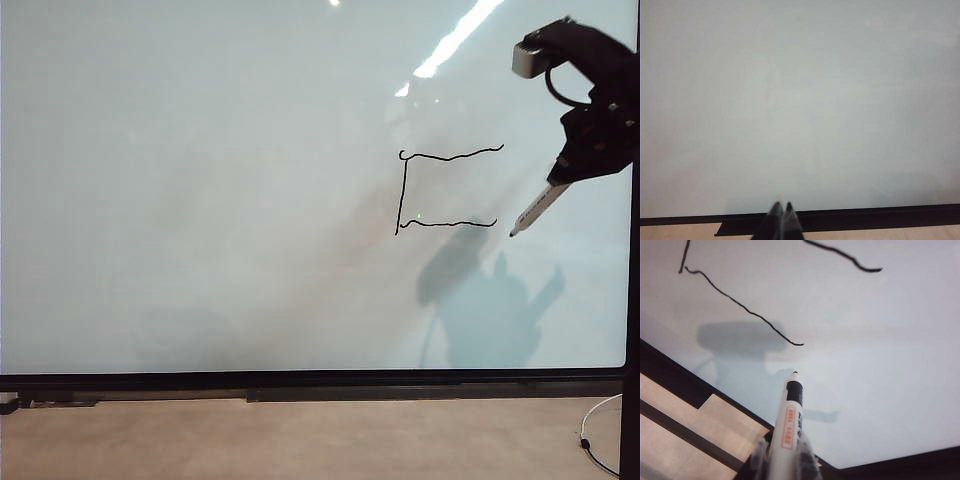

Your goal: Pick up the pen on the shelf to the right of the whiteboard and draw a rectangle.

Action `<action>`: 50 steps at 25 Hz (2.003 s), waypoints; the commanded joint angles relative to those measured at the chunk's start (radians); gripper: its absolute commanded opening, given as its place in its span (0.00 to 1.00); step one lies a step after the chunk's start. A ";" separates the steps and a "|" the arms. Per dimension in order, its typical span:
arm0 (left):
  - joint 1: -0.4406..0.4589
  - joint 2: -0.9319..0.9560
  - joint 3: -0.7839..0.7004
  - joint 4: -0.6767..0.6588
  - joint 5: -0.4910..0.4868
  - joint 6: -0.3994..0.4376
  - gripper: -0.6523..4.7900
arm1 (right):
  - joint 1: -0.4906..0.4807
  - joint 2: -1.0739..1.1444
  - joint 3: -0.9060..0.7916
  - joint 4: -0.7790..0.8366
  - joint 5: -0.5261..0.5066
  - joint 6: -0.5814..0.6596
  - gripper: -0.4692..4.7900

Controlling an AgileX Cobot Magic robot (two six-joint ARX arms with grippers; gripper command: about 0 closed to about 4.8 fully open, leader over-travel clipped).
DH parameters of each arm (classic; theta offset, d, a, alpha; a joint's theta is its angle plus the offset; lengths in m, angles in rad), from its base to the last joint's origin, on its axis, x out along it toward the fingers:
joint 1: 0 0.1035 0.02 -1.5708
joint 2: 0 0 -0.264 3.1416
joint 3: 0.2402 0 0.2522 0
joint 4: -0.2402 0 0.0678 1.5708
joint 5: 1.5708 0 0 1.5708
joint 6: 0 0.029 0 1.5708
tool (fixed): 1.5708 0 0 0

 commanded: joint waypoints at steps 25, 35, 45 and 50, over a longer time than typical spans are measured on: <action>0.002 0.000 0.003 0.012 0.003 -0.003 0.11 | 0.000 0.027 0.053 0.073 -0.034 -0.009 0.08; 0.002 0.000 0.003 0.012 0.004 -0.003 0.11 | 0.000 -0.013 0.054 0.074 -0.023 -0.010 0.08; 0.002 0.000 0.003 0.012 0.004 -0.003 0.11 | 0.000 -0.068 0.057 0.071 -0.015 -0.013 0.08; 0.002 0.000 0.003 0.012 0.004 -0.003 0.11 | 0.000 -0.070 0.101 0.051 -0.016 -0.013 0.08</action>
